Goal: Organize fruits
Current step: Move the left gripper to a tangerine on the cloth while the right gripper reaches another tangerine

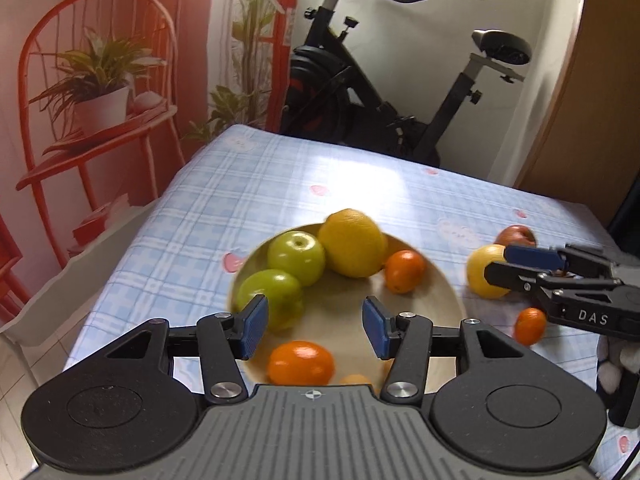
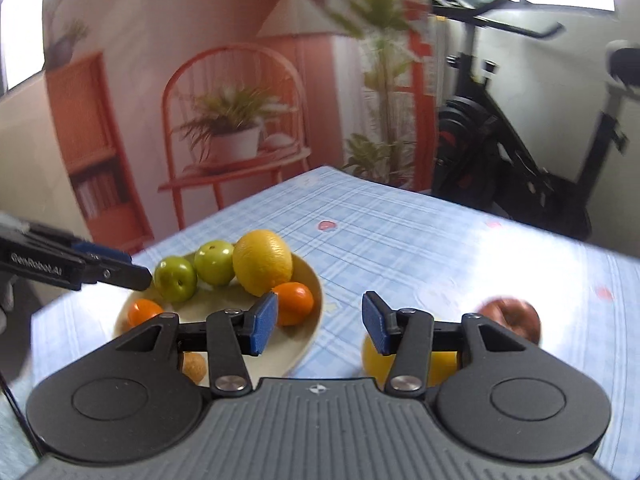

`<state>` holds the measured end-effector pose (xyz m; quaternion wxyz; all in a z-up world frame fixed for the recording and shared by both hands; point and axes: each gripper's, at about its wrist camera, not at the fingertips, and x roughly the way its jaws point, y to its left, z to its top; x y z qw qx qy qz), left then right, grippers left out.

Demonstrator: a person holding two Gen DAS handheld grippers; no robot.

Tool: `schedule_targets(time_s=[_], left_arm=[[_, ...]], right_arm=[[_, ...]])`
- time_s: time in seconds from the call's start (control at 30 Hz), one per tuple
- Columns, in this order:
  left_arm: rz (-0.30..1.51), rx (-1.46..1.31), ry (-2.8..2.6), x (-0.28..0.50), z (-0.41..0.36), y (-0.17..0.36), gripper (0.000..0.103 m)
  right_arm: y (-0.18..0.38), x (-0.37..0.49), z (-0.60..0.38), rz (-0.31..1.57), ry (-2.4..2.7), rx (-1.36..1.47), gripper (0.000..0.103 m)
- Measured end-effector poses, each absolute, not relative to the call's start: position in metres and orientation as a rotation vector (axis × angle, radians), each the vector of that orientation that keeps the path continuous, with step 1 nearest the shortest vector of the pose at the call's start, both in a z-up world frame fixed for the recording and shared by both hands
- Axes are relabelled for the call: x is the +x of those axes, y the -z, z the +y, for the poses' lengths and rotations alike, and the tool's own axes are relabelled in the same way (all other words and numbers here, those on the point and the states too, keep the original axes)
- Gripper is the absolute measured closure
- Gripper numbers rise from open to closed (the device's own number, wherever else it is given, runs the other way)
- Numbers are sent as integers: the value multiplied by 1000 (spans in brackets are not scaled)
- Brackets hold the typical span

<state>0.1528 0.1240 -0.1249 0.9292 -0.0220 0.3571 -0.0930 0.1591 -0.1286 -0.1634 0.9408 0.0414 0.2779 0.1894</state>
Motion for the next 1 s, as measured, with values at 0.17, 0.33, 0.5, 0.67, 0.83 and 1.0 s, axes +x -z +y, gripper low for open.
schedule_targets(time_s=[0.17, 0.33, 0.5, 0.67, 0.83, 1.0], left_arm=[[736, -70, 272, 142, 89, 120, 49], [764, -62, 349, 128, 54, 128, 51], [836, -85, 392, 122, 37, 144, 58], [902, -145, 404, 122, 30, 159, 58], [917, -181, 356, 127, 30, 166, 59], [907, -147, 333, 128, 26, 165, 59]], right_arm=[[169, 123, -149, 560, -341, 126, 53], [178, 100, -160, 557, -317, 124, 53], [187, 87, -165, 550, -299, 93, 53], [194, 87, -173, 539, -296, 105, 53], [195, 95, -175, 532, -324, 105, 53], [196, 105, -173, 543, -350, 94, 53]])
